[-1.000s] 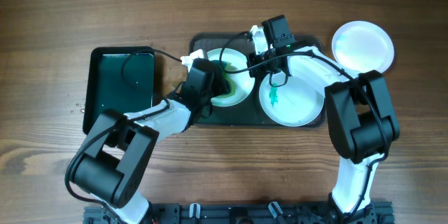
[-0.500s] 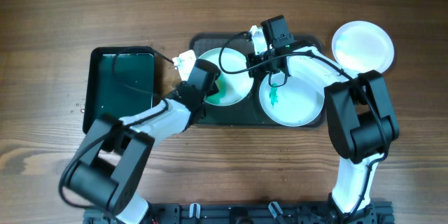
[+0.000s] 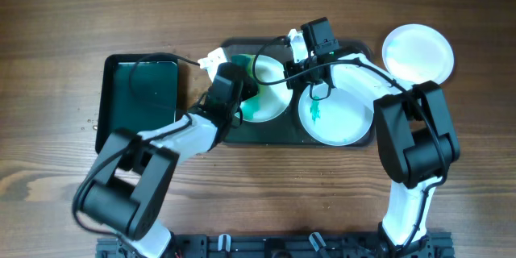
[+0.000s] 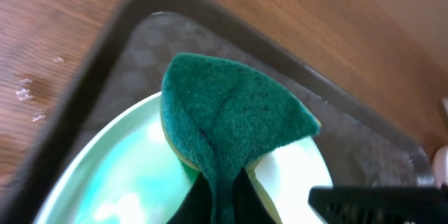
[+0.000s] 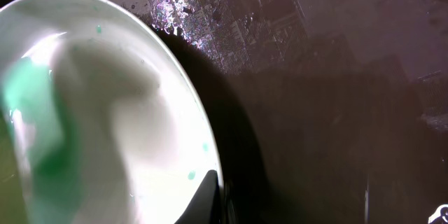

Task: Clean dirty plates on tray and stack at the side
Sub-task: 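Scrub the left plate with the sponge in the left gripper, then return left gripper with sponge to the black tray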

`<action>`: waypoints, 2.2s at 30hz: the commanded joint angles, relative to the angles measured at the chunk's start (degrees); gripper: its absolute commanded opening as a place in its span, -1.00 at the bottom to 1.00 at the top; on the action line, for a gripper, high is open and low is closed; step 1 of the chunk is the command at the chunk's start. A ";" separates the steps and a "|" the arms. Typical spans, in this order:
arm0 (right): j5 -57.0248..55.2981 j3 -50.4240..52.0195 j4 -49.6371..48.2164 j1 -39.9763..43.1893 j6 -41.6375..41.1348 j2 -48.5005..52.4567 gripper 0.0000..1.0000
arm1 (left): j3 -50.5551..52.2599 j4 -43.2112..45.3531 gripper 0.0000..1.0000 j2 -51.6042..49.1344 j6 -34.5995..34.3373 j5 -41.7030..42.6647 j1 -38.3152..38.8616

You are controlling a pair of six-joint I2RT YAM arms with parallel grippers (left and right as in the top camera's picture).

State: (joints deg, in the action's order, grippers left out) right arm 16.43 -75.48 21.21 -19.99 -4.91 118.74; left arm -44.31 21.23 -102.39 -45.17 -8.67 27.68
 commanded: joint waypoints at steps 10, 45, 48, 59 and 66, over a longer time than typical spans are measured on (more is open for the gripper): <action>-2.91 0.39 -1.01 0.44 -0.24 2.25 -0.91 | 0.00 -4.02 -0.92 -7.56 -4.11 -3.72 -0.31; -2.91 0.39 -1.20 0.46 -1.25 2.25 -0.91 | -5.64 -28.37 -0.92 0.48 5.84 -16.92 -1.33; -2.89 0.39 -1.55 0.46 -1.18 2.25 -0.91 | -5.64 -27.36 -0.92 5.31 5.95 -16.09 -1.33; -3.15 0.33 -2.60 0.35 6.36 -3.82 -0.91 | -5.64 -30.51 -0.92 21.42 5.77 -8.74 -11.13; -29.22 0.33 -1.73 -6.10 18.56 -14.67 -0.92 | -5.62 -41.59 -0.92 21.66 5.73 -8.70 -24.79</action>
State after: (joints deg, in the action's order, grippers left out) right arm 2.50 -75.13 19.62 -22.28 5.58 109.10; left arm -50.09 -17.54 -81.32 -40.16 -17.32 8.34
